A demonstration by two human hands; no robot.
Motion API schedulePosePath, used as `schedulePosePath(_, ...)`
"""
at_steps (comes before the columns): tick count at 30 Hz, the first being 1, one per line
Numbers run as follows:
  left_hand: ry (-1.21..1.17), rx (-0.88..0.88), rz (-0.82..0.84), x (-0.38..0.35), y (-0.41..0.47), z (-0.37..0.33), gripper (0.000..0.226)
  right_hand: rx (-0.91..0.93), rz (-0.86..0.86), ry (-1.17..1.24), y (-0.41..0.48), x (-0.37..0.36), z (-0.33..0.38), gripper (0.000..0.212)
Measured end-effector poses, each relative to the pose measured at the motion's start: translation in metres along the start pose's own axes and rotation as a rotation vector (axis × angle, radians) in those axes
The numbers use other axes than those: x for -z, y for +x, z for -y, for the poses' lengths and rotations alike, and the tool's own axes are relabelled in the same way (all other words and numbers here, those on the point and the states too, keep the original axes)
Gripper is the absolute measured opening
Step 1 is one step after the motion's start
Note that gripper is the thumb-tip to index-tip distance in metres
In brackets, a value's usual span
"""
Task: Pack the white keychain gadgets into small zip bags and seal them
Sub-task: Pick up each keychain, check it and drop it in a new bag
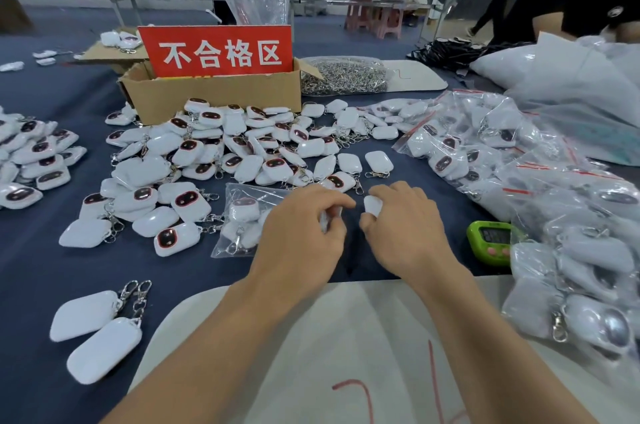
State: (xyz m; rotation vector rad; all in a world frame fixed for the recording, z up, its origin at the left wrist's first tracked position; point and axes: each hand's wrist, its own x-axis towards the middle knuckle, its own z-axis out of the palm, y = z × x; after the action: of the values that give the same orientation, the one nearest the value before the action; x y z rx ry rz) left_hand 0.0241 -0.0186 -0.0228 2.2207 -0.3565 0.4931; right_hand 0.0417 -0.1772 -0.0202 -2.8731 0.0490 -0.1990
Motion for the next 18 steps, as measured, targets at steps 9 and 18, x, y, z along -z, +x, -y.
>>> schedulePosePath(9,-0.051,0.091,0.009,0.0,-0.001,0.002,0.022,-0.284,-0.09,1.111,-0.019,0.012,0.011,0.037)
schedulePosePath(18,-0.264,0.102,-0.048,0.005,0.003,0.003,0.022,-0.272,0.132,1.465,-0.021,0.018,0.018,0.016)
